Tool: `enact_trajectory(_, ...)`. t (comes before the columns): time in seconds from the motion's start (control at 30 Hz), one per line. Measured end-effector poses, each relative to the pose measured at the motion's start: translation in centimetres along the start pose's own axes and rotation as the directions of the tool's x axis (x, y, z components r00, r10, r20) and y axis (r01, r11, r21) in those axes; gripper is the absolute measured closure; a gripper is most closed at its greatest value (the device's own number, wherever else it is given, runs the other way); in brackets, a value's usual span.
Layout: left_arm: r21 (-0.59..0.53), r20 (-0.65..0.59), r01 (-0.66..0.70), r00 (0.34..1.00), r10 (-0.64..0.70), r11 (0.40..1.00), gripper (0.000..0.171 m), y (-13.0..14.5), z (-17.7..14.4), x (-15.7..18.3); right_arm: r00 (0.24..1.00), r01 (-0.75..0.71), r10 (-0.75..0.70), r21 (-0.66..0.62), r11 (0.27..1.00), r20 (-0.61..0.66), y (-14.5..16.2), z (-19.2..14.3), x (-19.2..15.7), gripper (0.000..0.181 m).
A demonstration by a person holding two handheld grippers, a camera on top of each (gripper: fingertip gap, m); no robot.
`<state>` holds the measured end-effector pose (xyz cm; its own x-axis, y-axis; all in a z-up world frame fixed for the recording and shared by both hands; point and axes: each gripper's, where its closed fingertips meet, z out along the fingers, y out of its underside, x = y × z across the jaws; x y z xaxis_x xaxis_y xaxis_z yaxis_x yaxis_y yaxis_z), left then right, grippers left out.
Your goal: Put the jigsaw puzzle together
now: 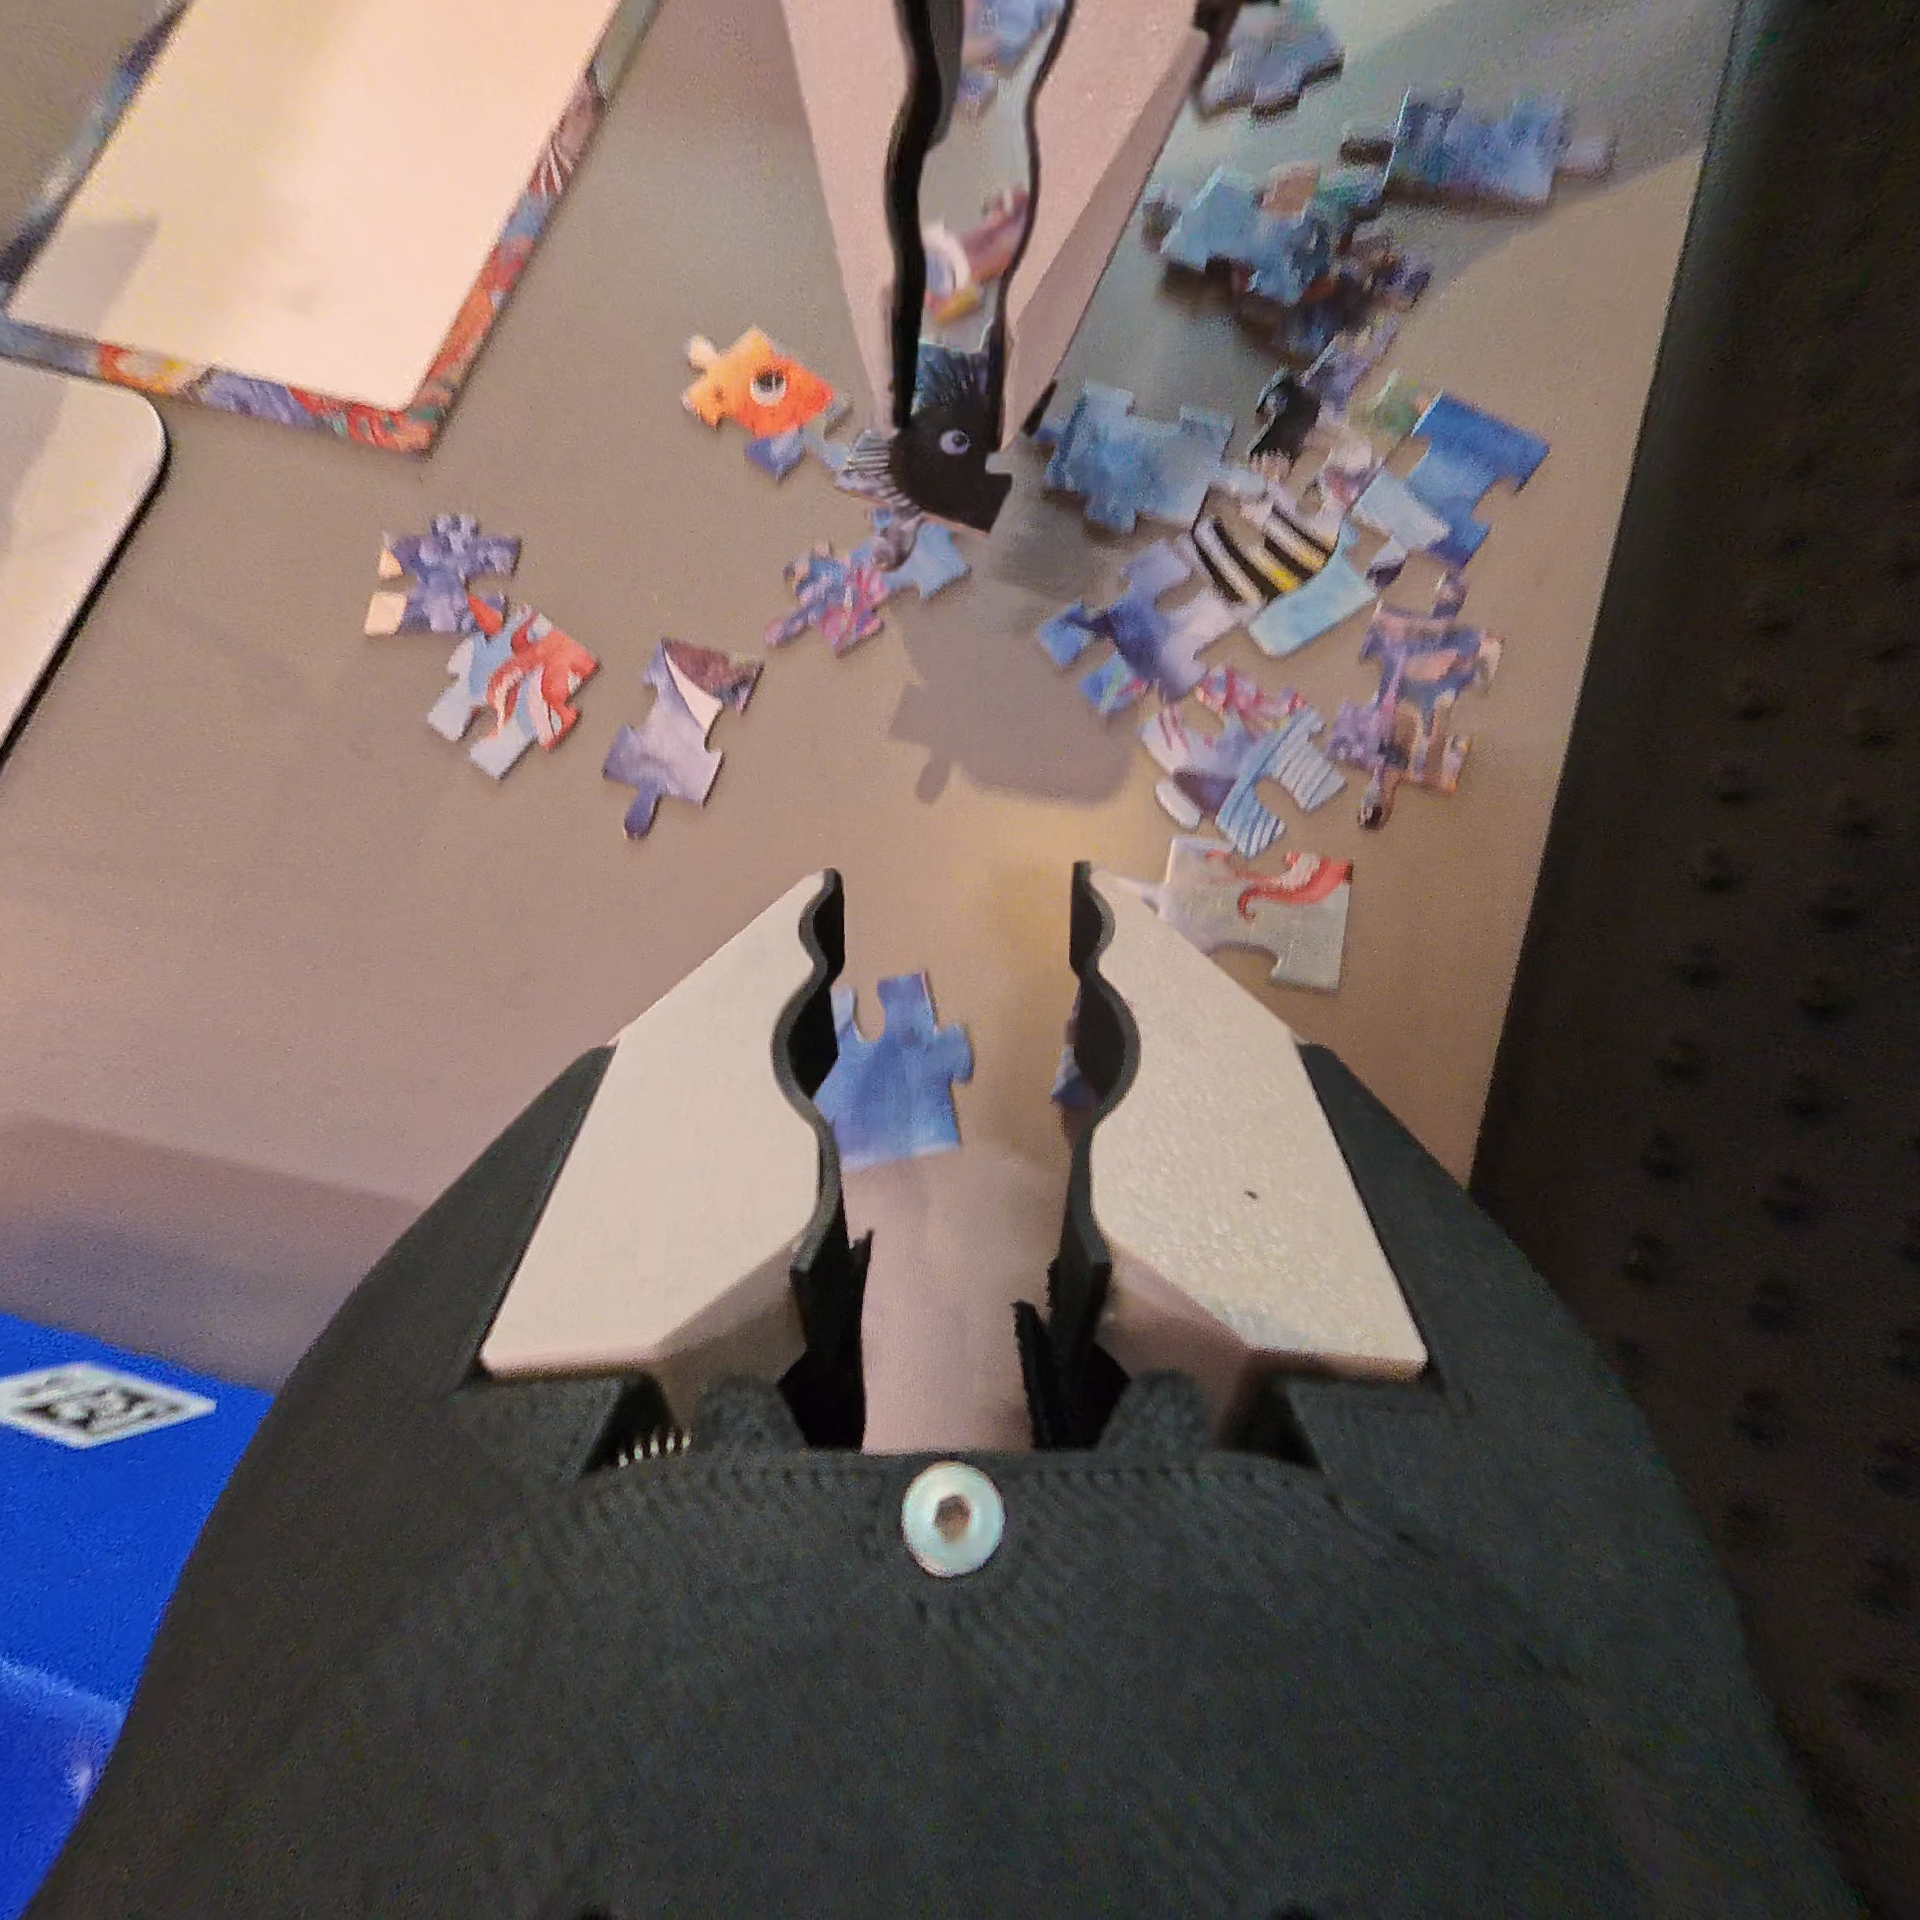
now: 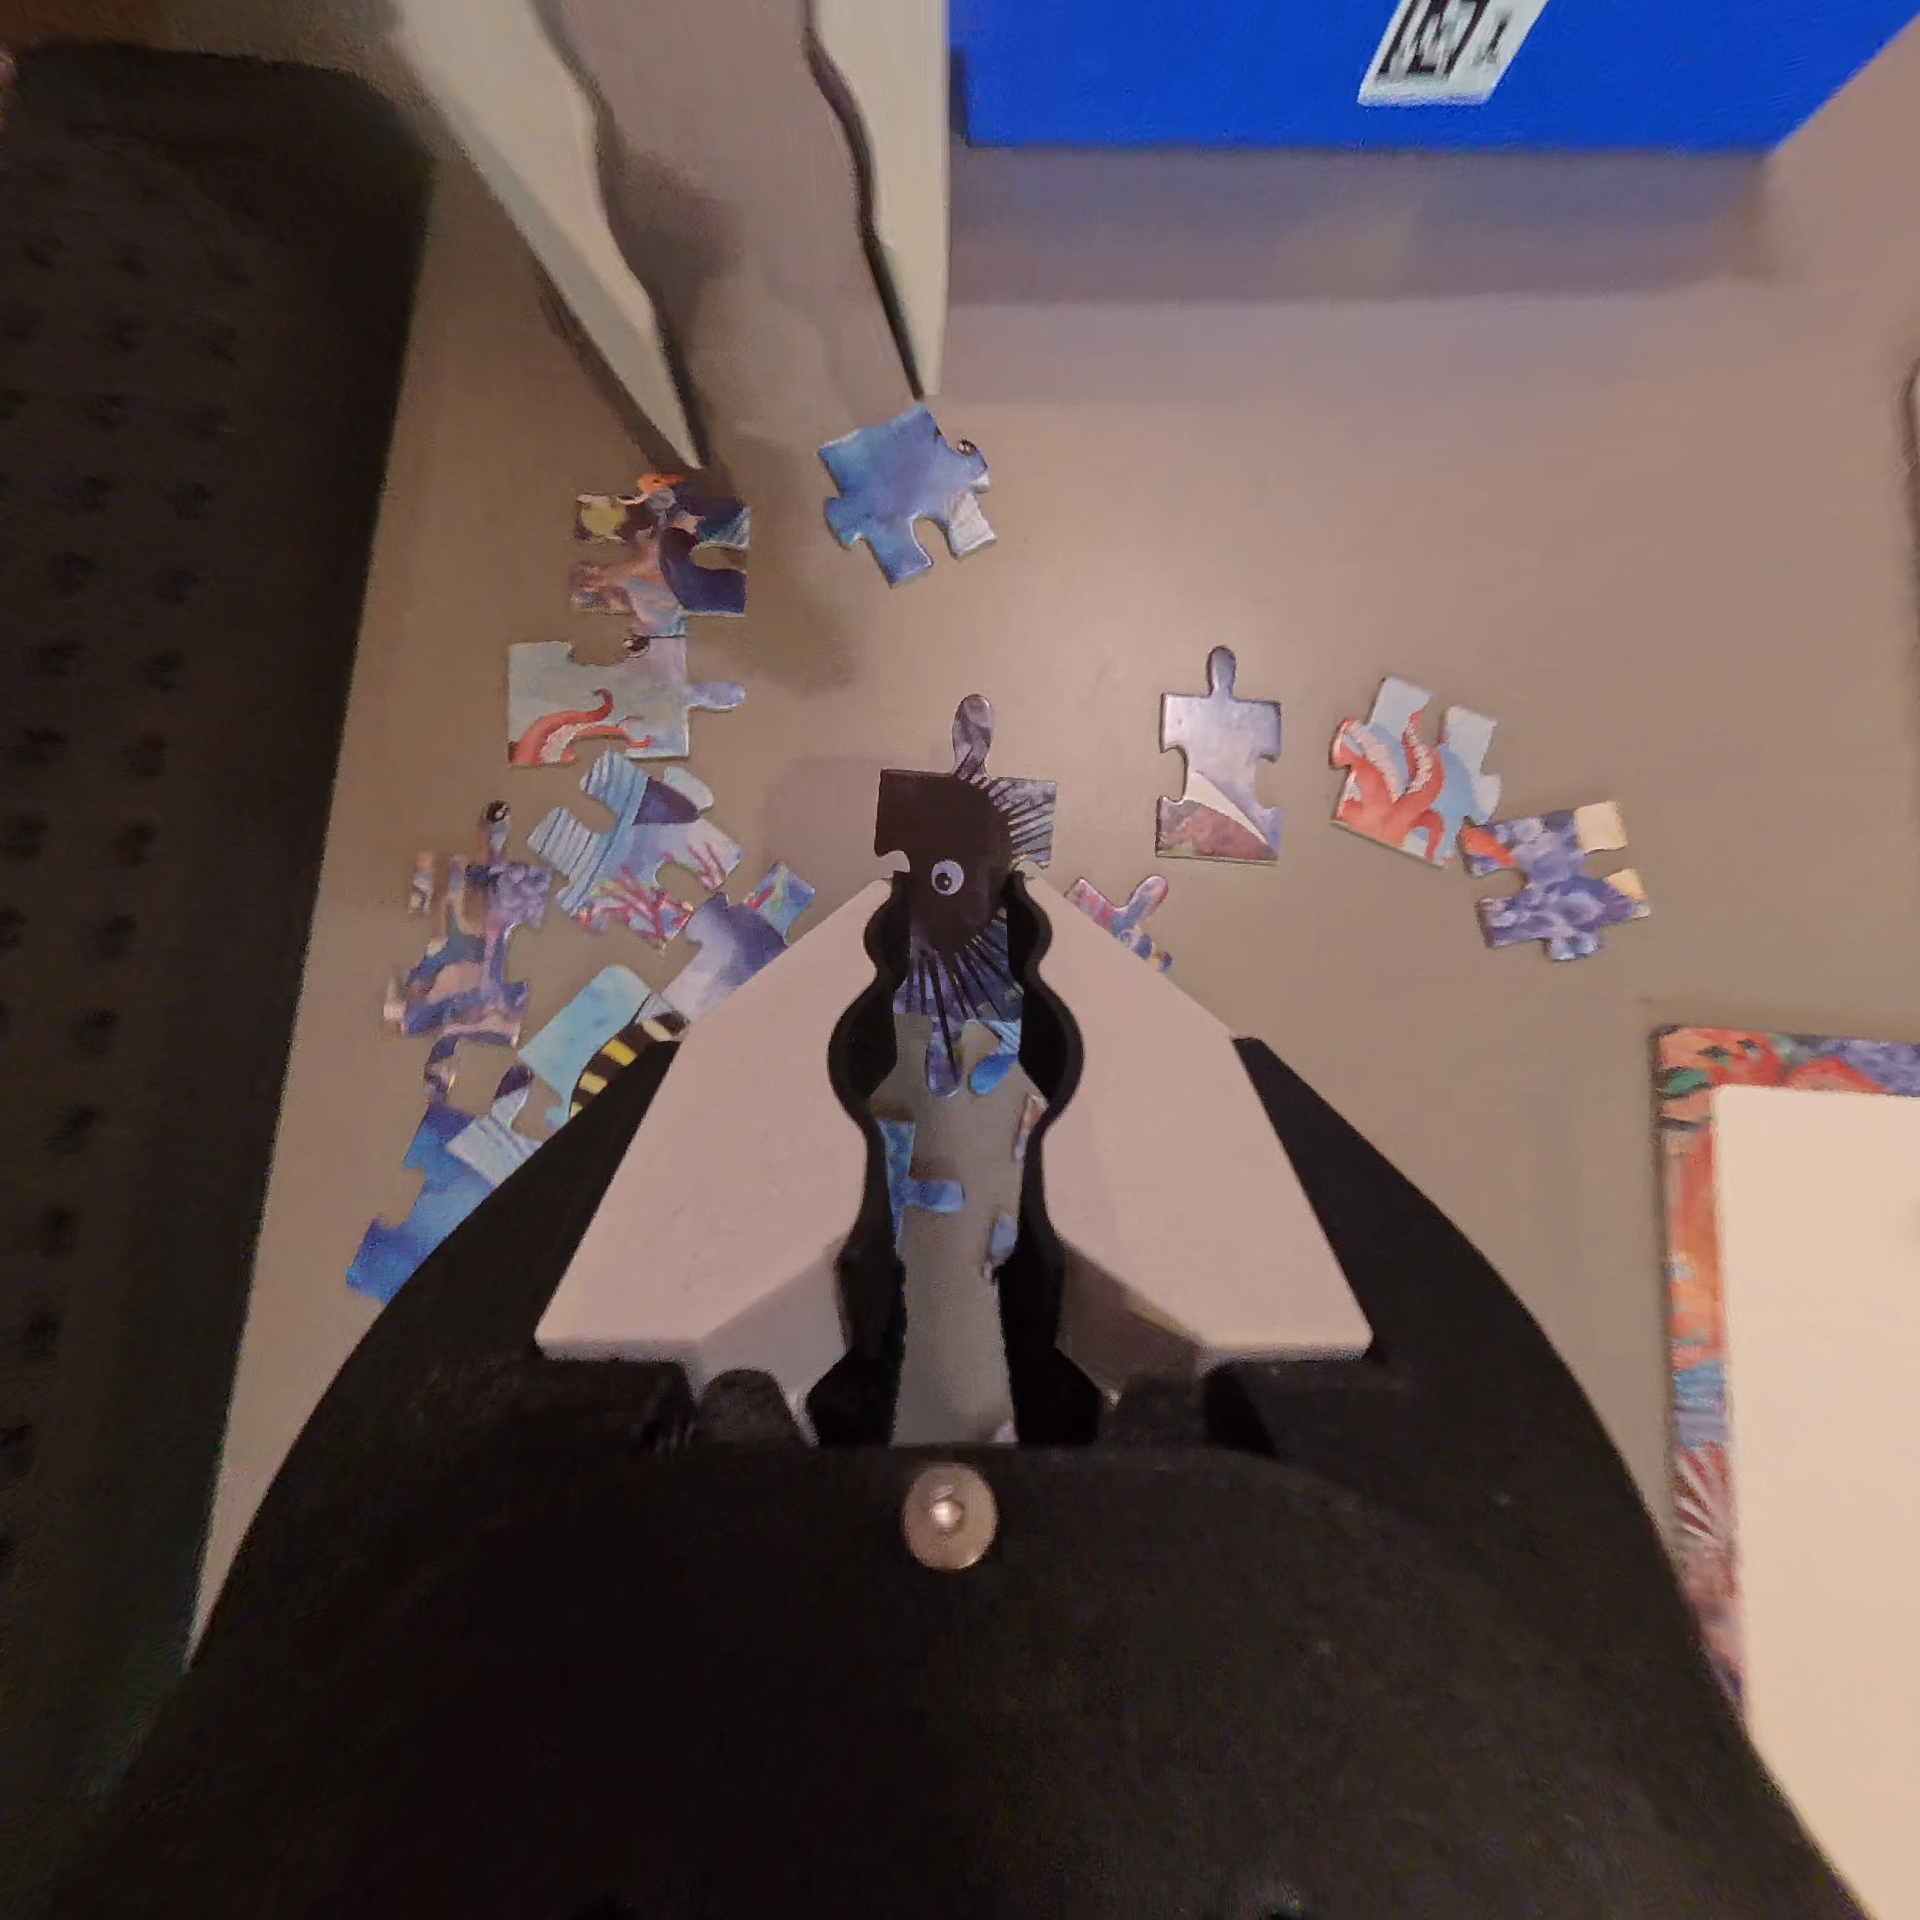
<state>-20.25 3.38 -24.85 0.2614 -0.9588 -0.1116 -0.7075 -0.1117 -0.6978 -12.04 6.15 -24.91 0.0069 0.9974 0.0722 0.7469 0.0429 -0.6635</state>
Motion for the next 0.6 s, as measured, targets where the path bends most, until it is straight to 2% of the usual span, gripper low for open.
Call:
enact_trajectory(0.2, 0.133, -0.12, 0.119, 0.987, -0.104, 0.984, 0.13, -4.8, 1.8, 0.8, 0.956, 0.25, -0.252, -0.031, 0.968, -0.148, 0.4, -3.7, -1.0, 0.165)
enact_trajectory(0.33, 0.171, -0.25, 0.183, 0.959, -0.137, 0.968, 0.132, -7.4, 3.7, 2.5, 0.929, 0.311, -0.318, -0.068, 0.948, -0.187, 1.3, -4.9, -2.0, 0.165)
enact_trajectory(0.4, 0.135, -0.289, 0.191, 0.946, -0.146, 0.972, 0.13, -7.8, 4.9, 3.4, 0.94, 0.272, -0.284, -0.091, 0.958, -0.188, 2.4, -5.2, -2.2, 0.165)
enact_trajectory(0.47, 0.107, -0.326, 0.134, 0.941, -0.093, 0.985, 0.13, -7.9, 5.6, 5.0, 0.954, 0.207, -0.226, -0.112, 0.972, -0.195, 4.0, -5.5, -2.1, 0.166)
enact_trajectory(0.6, 0.042, -0.357, 0.0, 0.934, 0.015, 0.999, 0.133, -7.4, 7.7, 8.9, 0.991, -0.019, 0.008, -0.078, 0.997, -0.134, 6.7, -6.1, -3.2, 0.166)
